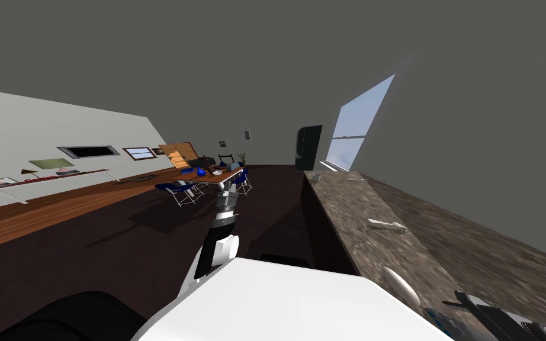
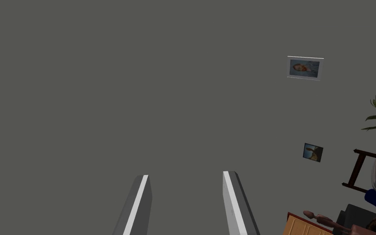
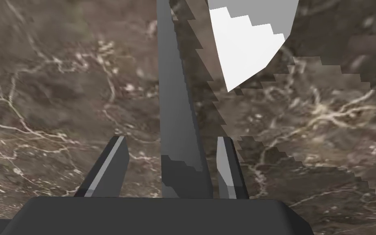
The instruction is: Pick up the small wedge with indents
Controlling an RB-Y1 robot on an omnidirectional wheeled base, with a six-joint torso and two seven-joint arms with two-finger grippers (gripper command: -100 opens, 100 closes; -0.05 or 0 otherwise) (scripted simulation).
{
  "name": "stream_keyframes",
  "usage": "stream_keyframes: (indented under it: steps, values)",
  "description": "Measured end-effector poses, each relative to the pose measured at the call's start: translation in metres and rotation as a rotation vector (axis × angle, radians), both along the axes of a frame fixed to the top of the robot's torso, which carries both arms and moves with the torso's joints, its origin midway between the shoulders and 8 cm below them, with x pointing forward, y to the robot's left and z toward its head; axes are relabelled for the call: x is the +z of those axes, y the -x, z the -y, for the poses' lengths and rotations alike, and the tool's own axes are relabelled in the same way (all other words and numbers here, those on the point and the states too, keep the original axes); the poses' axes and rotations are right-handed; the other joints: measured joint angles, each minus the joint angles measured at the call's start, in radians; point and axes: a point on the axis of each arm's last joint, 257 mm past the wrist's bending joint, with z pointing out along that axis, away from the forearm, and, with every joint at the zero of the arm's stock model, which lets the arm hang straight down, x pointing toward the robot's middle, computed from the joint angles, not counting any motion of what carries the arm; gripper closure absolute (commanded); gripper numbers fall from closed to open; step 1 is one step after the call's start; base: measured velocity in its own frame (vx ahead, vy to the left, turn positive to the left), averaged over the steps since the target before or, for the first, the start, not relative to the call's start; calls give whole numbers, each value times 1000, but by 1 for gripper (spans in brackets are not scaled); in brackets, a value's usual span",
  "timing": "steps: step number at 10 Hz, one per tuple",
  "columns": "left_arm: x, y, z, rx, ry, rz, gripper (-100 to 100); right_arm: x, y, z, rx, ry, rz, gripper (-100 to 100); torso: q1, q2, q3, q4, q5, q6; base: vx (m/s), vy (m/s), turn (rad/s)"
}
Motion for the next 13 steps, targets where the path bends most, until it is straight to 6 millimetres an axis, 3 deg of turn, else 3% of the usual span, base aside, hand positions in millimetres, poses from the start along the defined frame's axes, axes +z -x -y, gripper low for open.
stream_keyframes:
  steps: [3, 4, 5, 9, 11, 13]
  values:
    - [0, 0, 0, 0, 0, 0, 0, 0, 0, 1, 2, 2, 0, 100, -3, -2, -1, -1, -4, -1, 0, 0, 0]
    - [0, 0, 0, 0, 0, 0, 0, 0, 0, 1, 2, 2, -1, 0, -4, -3, -2, -1, -4, -1, 0, 0, 0]
    - [0, 0, 0, 0, 0, 0, 0, 0, 0, 1, 2, 2, -1, 100, -4, -3, -2, -1, -5, -2, -4, 0, -95]
    - [0, 0, 0, 0, 0, 0, 0, 17, -18, 0, 23, 1, -6, 100, -4, -3, -2, -1, -4, -2, -7, 2, -46]
    - [0, 0, 0, 0, 0, 0, 0, 17, -18, 0, 23, 0, -7, -100, -4, -3, -2, -1, -5, -2, 32, -6, -31]
    - [0, 0, 0, 0, 0, 0, 0, 16, -11, -2, 57, -11, -17, -100, -6, -9, -5, -2, -5, -1, 96, -31, -78]
